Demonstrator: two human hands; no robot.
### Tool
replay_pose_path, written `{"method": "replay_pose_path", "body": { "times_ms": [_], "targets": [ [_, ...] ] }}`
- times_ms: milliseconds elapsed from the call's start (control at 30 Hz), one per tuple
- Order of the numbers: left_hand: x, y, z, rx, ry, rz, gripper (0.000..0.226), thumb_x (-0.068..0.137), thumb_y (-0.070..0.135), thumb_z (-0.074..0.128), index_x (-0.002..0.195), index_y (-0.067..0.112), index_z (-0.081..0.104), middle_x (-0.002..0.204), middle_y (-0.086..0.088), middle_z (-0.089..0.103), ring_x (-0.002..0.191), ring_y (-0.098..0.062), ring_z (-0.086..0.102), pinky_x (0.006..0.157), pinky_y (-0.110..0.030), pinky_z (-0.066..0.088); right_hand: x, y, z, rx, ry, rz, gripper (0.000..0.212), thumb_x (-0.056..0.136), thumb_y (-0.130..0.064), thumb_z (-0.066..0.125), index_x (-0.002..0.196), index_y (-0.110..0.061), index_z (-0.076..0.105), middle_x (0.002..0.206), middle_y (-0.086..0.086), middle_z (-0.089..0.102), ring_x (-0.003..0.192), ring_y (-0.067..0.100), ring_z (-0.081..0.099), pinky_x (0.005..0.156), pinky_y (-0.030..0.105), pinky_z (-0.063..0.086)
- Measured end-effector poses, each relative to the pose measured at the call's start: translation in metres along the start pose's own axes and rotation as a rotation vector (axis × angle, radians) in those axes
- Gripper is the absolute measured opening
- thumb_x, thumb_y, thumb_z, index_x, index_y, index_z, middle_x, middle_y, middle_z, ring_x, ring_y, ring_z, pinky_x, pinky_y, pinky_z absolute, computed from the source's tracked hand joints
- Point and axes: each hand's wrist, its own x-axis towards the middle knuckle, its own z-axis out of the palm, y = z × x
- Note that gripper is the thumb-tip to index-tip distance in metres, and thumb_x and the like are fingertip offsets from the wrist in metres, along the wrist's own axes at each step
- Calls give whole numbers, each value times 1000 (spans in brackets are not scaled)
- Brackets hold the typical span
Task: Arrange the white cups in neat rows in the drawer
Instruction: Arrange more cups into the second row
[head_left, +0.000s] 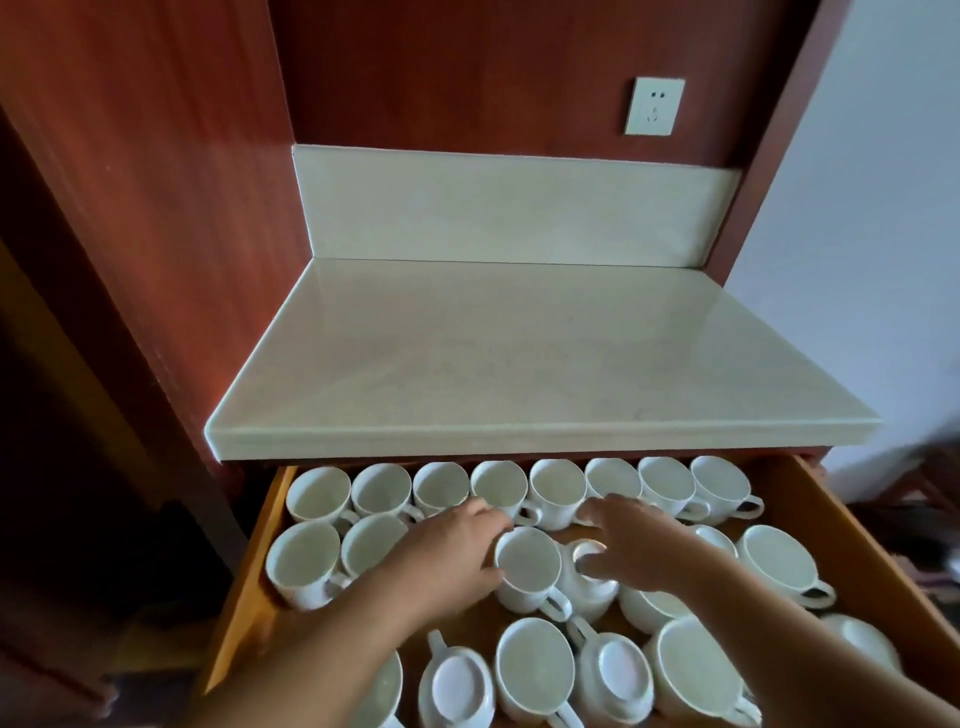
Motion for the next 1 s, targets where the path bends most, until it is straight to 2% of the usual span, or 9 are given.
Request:
{"method": "replay_pose_path", "body": {
  "times_ms": [100,200,400,533,667,767,867,933,1000],
  "targets": [
    [27,20,22,67,-90,4,61,83,41,69,137,30,43,133,1,46,122,-22,52,97,-41,49,-12,14,16,-64,-21,-20,80,74,-56,70,144,-32,41,139,0,52,134,26,43,109,40,31],
    [42,30,37,140,-122,8,64,80,39,69,138,28,42,137,-1,43,127,-25,49,102,-41,47,-15,22,33,-94,24,-48,84,71,-59,73,144,-32,39,143,-3,48,138,24,38,115,43,28],
    [52,40,49,325,-138,27,59,84,38,64,138,26,44,141,-2,45,127,-30,49,104,-43,44,-10,33,52,-100,113,-80,86,68,-62,69,142,-30,38,142,-4,52,135,24,39,111,43,28],
    [53,42,50,286,-145,1,62,83,44,64,140,28,44,140,1,45,128,-26,49,104,-42,45,-9,35,56,-111,117,-78,79,71,-60,69,137,-26,40,136,-1,56,134,25,39,108,44,26],
    [50,46,48,291,-135,-14,61,84,37,65,141,27,43,141,1,44,128,-26,50,103,-41,47,-10,38,54,-54,110,-76,76,67,-60,70,130,-27,45,130,-3,59,130,23,43,107,41,28],
    [48,44,50,225,-146,-46,72,82,46,68,145,27,38,145,3,41,133,-24,46,106,-39,44,-10,42,49,10,126,-58,76,62,-61,66,128,-29,46,126,-7,60,127,22,43,106,37,28],
    [43,46,39,105,-126,-64,82,76,50,65,150,30,35,151,7,38,137,-16,43,110,-31,39,-12,43,27,73,128,-46,76,65,-62,65,131,-30,45,126,-6,59,126,22,42,107,35,27],
    [41,53,23,-50,-63,-95,75,75,52,60,146,34,44,146,12,47,129,-9,51,105,-27,43,-15,45,9,156,100,-44,78,66,-62,67,133,-30,45,126,-5,58,123,22,43,104,34,34],
    [42,62,5,-286,82,-169,58,77,58,59,130,36,61,125,18,65,109,-1,63,95,-29,52,-19,46,-12,229,87,-61,80,68,-61,70,135,-29,43,126,-4,58,118,21,44,95,33,38]
  ]
}}
